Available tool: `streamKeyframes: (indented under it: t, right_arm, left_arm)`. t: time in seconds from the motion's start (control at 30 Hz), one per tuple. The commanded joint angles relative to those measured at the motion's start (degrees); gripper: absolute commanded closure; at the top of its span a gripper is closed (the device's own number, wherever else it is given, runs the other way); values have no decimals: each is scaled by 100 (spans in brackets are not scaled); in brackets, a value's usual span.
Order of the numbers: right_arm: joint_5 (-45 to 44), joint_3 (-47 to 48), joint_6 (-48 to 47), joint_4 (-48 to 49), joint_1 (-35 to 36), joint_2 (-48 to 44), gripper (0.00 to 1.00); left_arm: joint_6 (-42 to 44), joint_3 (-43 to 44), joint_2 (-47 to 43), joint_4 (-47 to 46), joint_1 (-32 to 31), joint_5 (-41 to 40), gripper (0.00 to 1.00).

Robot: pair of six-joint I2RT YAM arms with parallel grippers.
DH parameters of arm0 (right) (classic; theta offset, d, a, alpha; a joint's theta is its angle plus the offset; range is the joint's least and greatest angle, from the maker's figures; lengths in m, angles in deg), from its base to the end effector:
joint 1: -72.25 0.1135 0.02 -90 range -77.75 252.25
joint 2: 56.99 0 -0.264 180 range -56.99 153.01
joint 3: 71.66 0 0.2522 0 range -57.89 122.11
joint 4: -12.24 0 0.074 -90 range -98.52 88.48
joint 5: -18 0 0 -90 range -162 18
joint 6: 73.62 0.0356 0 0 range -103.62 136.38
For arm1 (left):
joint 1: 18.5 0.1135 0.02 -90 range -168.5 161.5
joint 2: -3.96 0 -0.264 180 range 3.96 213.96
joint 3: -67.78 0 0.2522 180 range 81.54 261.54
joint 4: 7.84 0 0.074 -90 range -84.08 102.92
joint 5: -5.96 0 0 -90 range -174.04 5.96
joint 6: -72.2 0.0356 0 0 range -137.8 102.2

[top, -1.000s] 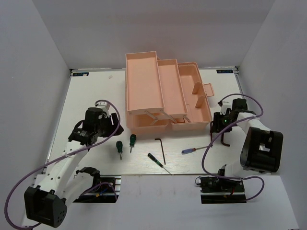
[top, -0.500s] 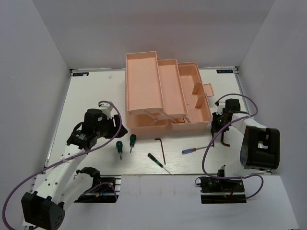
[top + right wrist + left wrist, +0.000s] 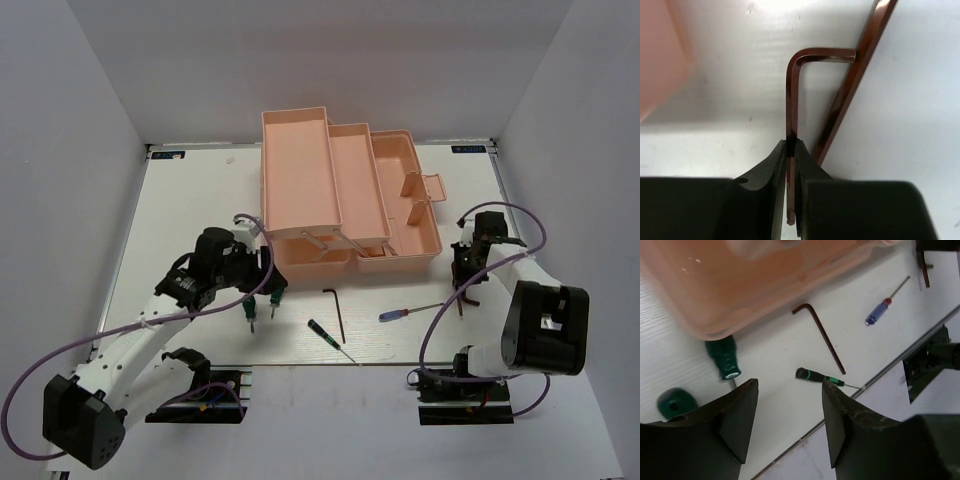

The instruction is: Sort the tools into containers

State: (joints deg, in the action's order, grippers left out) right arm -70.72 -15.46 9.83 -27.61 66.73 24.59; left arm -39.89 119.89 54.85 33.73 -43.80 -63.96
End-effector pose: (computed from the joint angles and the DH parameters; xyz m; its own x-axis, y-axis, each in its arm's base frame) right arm 0.2540 -0.0237 0.1670 -0.9078 -0.0268 -0.4186 -0.0168 0.9995 -0.0276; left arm 0.1643 -0.0912 0.2542 -0.7823 -0.0209 -0.6226 0.3710 0.7872 -0.4926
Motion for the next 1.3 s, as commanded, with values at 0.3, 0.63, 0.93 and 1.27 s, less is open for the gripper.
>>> streamKeyframes:
  t: [0.3,0.63,0.93,1.27]
  right_arm:
    - [707,897,-268,-1276,-160,-1504,100]
    - [2972,2662,-515,-1654,42,-953,100]
    - [2686,4034,399,-1425,920,902,100]
    - [2333,3572,584,-899,1158,834,44]
  left_arm:
    - [-77,349,1018,-777,-1678,-91,38]
    - [-525,814,2222,-1190,-2822,-1557,38]
    - [-1235,1807,3574,-471,-3429,-3017,39]
    - [-2141,2063,4349,32,-3948,-3862,40]
